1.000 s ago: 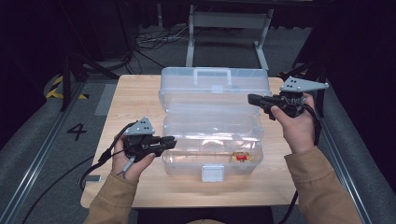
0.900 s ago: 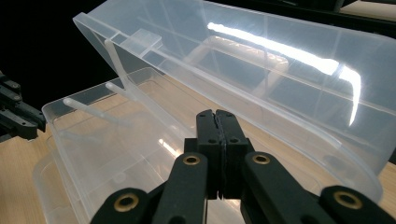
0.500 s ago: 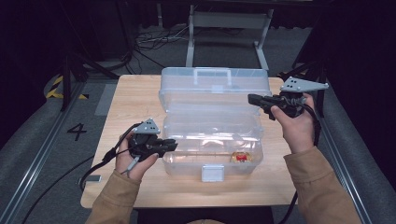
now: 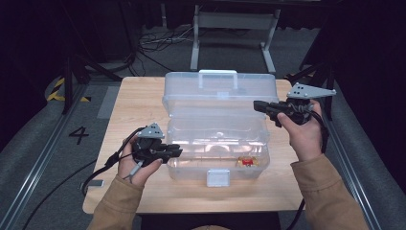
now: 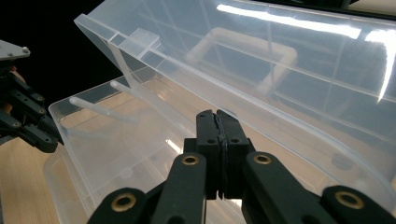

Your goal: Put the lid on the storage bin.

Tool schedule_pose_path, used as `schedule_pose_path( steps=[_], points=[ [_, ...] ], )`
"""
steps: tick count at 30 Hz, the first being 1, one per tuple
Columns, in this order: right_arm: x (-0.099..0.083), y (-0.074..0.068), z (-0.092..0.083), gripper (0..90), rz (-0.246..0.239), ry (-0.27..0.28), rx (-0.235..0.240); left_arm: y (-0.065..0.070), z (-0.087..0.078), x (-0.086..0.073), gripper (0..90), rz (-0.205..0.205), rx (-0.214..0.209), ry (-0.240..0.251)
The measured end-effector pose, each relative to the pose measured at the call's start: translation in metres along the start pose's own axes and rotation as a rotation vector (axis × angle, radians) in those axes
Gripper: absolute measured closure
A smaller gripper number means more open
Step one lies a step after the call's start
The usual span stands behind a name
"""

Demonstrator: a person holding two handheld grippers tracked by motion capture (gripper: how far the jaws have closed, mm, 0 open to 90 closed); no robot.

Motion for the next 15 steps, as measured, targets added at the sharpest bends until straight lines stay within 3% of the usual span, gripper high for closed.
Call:
schedule_pose_path(
  steps=[11, 13, 15],
  points=[
    [-0.012, -0.006, -0.002, 89.0, 0.005, -0.006, 0.016, 0.002, -0.01, -0.001, 75.0, 0.016, -0.011, 0.008],
    [-0.014, -0.007, -0.003, 89.0, 0.005, -0.005, 0.019, 0.002, -0.013, 0.0, 76.3, 0.016, -0.05, 0.023],
    [-0.016, -0.008, -0.004, 89.0, 0.006, -0.01, 0.024, 0.003, -0.018, 0.001, 75.6, 0.022, -0.061, 0.04]
  ],
)
Point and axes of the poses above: each handheld gripper's, and its own axes: z roughly forward along the jaws, x roughly out of its top, y roughly to its right, the point moved 1 cm from there along z, roughly forward along the jaws, and after that the axes turned 7 degrees about -x, right-handed, at the moved point
